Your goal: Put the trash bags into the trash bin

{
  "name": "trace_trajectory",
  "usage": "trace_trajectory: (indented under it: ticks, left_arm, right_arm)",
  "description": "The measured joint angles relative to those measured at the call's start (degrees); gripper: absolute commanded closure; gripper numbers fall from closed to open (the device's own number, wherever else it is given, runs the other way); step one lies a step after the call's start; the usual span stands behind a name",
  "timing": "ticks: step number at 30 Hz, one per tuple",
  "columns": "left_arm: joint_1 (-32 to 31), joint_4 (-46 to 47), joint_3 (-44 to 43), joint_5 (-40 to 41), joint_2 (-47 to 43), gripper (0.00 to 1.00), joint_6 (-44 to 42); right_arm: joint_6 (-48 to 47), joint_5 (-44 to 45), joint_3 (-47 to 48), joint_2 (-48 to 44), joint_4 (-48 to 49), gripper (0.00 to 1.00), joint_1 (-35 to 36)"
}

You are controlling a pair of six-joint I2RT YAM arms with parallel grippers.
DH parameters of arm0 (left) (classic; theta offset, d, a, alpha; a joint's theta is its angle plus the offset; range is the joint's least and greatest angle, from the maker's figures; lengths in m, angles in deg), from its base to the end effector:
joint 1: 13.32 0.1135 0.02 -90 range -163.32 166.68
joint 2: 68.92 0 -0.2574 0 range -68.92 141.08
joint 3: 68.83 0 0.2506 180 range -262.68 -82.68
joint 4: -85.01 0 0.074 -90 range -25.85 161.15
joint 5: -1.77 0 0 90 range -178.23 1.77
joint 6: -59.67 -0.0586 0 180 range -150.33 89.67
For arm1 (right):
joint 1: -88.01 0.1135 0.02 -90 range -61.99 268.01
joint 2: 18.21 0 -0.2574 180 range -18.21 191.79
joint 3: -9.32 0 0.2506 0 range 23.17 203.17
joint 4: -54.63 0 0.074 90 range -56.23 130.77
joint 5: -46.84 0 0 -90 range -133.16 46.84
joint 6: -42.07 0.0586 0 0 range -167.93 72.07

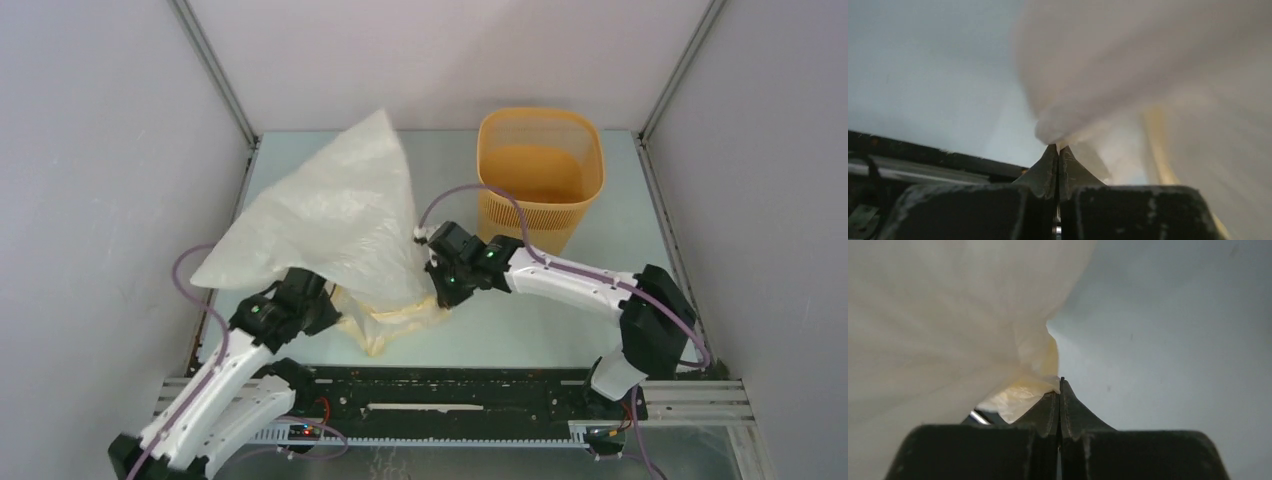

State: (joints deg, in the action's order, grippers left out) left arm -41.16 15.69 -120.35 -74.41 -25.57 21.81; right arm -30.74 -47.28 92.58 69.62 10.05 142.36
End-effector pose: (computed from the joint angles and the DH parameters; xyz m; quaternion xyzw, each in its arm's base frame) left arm 0.1339 -0.0549 0.2111 -0.2317 0.9336 -0.0697 0.2644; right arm 0.1986 0.2842 0.2506 -0.3103 0.8837 0.2312 0.2633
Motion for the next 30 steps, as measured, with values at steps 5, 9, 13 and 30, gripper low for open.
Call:
trace_trajectory:
  ticks: [5,9,13,30]
  left_arm:
    - [0.3,-2.4,-9.9,-0.7,-9.4,1.0,-0.3]
    - [1.8,-3.4,-36.4,-1.1,-0.7,1.0,-4.9]
    - [2.3,-3.7,-74.1,-1.6,15.3,1.0,-10.5]
    - [0.5,9.5,1.9,-15.0,9.2,1.0,-3.9]
  right_arm:
    - [-1.0,-2.0,3.1,2.4,-12.4,1.0,0.3]
    - [-2.5,-3.5,25.2,3.1,-19.7,1.0,-2.8]
    - [-3.9,-3.5,61.3,8.3,-23.1,1.0,-5.9]
    - [0.5,-10.6,-3.5,-2.9,-1.9,1.0,-10.4]
